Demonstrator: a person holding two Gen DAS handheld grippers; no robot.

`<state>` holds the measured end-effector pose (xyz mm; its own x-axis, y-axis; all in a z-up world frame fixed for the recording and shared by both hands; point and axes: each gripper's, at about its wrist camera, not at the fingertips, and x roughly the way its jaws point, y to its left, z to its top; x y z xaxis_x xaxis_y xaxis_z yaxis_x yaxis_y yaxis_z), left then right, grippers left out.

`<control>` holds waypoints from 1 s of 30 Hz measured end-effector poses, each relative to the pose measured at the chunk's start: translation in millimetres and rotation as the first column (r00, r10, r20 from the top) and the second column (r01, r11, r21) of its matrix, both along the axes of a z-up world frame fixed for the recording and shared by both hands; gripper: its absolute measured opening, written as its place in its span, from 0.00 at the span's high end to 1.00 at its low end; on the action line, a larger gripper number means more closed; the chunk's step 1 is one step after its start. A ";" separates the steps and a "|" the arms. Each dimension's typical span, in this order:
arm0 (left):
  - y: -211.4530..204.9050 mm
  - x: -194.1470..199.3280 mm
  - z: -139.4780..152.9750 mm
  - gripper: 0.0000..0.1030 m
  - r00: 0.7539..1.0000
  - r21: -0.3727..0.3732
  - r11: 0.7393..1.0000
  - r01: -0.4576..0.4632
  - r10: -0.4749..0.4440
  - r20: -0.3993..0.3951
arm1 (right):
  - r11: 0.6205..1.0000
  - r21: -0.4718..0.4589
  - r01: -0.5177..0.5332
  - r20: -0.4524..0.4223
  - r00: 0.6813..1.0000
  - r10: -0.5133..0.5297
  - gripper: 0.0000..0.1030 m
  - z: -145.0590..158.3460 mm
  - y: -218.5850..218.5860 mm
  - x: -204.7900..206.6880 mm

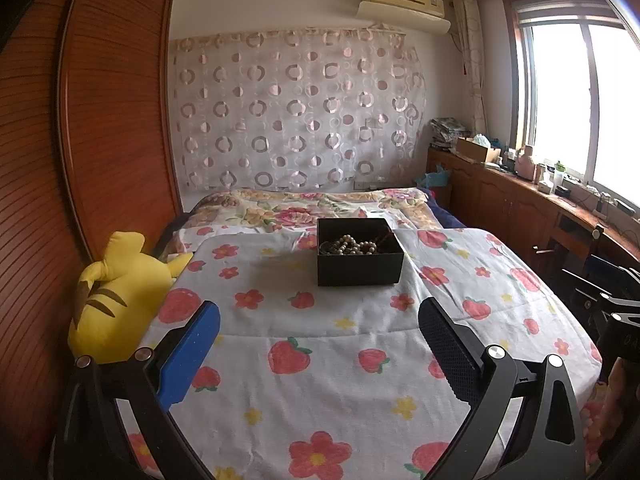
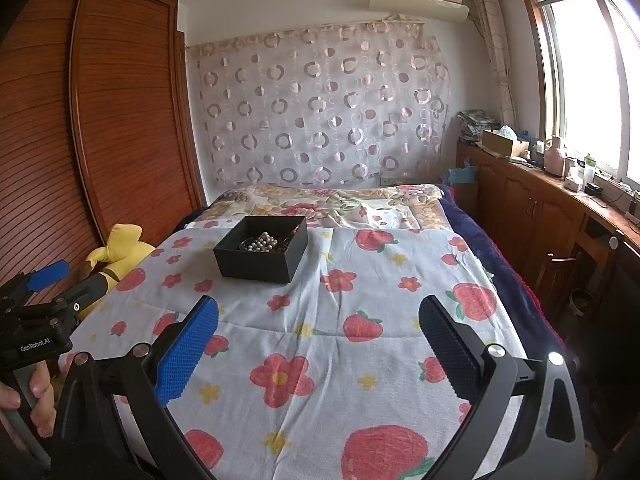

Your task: Organize jewelry

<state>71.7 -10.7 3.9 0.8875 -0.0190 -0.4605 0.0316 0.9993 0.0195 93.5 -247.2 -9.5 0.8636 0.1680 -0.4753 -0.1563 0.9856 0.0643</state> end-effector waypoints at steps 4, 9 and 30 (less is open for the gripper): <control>0.0 0.0 0.1 0.07 1.000 0.001 1.000 0.001 -0.001 0.001 | 1.000 -0.003 -0.002 0.001 1.000 0.002 0.02 0.6 -0.1 -0.2; 1.7 0.1 -1.0 0.07 1.000 0.002 1.000 0.002 -0.002 0.003 | 1.000 0.001 -0.003 -0.002 1.000 0.003 0.02 -0.7 0.4 0.2; 1.7 -0.2 -1.1 0.07 1.000 -0.001 1.000 0.002 -0.002 0.005 | 1.000 0.001 -0.004 -0.002 1.000 0.004 0.02 -0.3 0.6 0.3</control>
